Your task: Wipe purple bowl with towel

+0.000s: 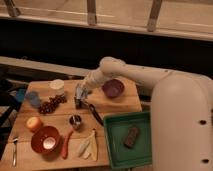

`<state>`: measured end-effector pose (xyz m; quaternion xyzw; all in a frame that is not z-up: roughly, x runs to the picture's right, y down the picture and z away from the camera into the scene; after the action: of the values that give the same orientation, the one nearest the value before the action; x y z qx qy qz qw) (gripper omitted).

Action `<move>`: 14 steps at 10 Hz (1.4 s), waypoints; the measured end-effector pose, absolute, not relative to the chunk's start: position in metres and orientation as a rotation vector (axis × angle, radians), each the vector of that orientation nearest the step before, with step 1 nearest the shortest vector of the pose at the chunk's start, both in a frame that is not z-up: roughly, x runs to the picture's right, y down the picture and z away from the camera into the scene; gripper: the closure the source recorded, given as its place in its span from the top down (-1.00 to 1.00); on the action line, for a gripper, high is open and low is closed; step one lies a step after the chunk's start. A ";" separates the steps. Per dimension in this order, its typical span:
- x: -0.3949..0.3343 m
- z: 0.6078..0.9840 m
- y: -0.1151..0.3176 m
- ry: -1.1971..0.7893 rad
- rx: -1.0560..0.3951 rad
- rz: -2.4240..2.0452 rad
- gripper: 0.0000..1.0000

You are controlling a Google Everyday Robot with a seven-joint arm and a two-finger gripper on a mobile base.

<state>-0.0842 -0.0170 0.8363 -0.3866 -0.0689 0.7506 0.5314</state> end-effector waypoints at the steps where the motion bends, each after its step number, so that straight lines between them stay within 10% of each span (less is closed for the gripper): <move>1: -0.053 0.837 -0.016 -0.193 -0.929 1.857 -1.00; 14: 0.046 0.809 -0.088 -0.311 -0.720 2.034 -1.00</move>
<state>0.0456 -0.0877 0.8094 -0.2927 -0.1266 0.8272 0.4627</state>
